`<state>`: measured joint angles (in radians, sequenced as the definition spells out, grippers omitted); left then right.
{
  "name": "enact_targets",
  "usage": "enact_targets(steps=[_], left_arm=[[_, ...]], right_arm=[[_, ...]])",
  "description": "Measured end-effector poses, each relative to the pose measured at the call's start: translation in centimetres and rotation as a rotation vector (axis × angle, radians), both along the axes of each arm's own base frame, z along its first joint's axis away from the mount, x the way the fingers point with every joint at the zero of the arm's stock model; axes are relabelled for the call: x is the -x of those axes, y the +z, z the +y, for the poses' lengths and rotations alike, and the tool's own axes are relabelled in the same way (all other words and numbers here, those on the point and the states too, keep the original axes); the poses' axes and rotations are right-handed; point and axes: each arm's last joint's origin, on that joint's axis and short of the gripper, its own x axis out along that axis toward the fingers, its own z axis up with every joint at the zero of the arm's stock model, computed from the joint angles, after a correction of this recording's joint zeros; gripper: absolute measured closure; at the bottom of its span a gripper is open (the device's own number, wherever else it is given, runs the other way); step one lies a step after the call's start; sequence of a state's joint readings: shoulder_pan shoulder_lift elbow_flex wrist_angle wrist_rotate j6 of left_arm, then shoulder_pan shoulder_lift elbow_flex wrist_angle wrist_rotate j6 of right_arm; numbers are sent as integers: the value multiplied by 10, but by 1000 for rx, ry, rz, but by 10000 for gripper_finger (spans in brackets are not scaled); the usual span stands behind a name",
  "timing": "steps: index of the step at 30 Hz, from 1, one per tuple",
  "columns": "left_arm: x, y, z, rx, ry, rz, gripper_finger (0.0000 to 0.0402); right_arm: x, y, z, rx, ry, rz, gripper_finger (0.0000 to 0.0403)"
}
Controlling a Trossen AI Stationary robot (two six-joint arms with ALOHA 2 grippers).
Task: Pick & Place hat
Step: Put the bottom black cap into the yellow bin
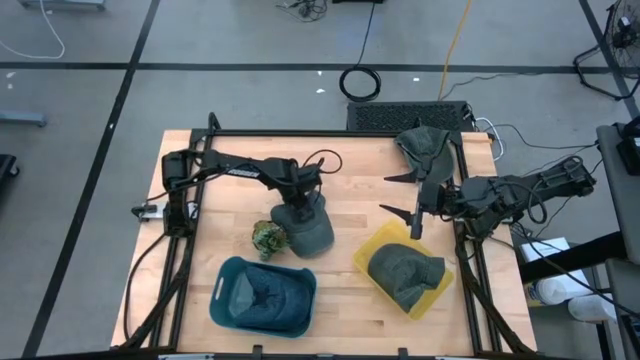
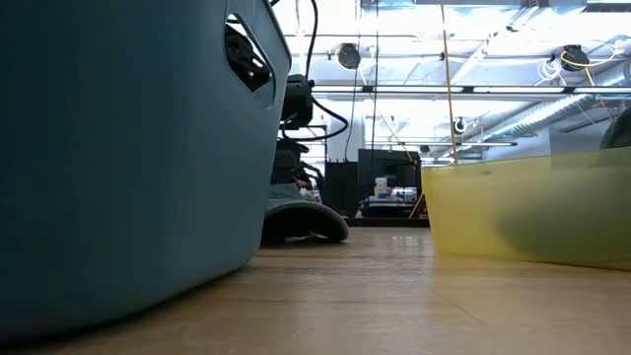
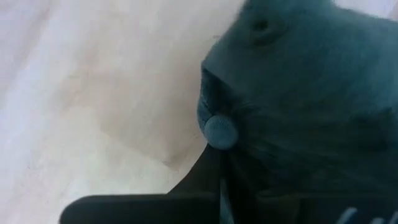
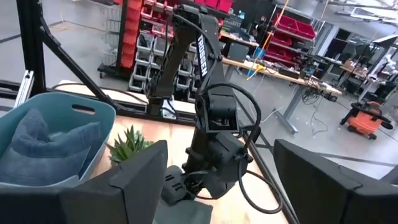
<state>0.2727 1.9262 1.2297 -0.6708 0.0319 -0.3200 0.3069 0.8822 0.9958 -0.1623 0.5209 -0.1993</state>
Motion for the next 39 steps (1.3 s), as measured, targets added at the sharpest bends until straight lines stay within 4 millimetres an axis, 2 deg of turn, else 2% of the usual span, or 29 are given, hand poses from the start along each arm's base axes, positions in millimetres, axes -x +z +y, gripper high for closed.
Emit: enact_targets(steps=[2, 6, 12, 24, 29, 39], left_arm=[[3, 9, 3, -12, 12, -17, 397], [9, 47, 9, -43, 34, -115, 397], [24, 84, 8, -22, 26, -218, 397], [40, 116, -3, 71, 3, -320, 397], [44, 127, -6, 142, 1, -384, 397], [46, 171, -10, 199, -23, -618, 398]], right_arm=[[0, 1, 0, -4, 0, -13, 124], [0, 2, 0, -8, -1, -23, 124], [0, 2, 0, -8, -1, -23, 124], [0, 2, 0, 10, 1, -19, 123], [-2, 1, 1, -3, 0, -16, 109], [-14, -5, 5, 20, 29, 10, 88]])
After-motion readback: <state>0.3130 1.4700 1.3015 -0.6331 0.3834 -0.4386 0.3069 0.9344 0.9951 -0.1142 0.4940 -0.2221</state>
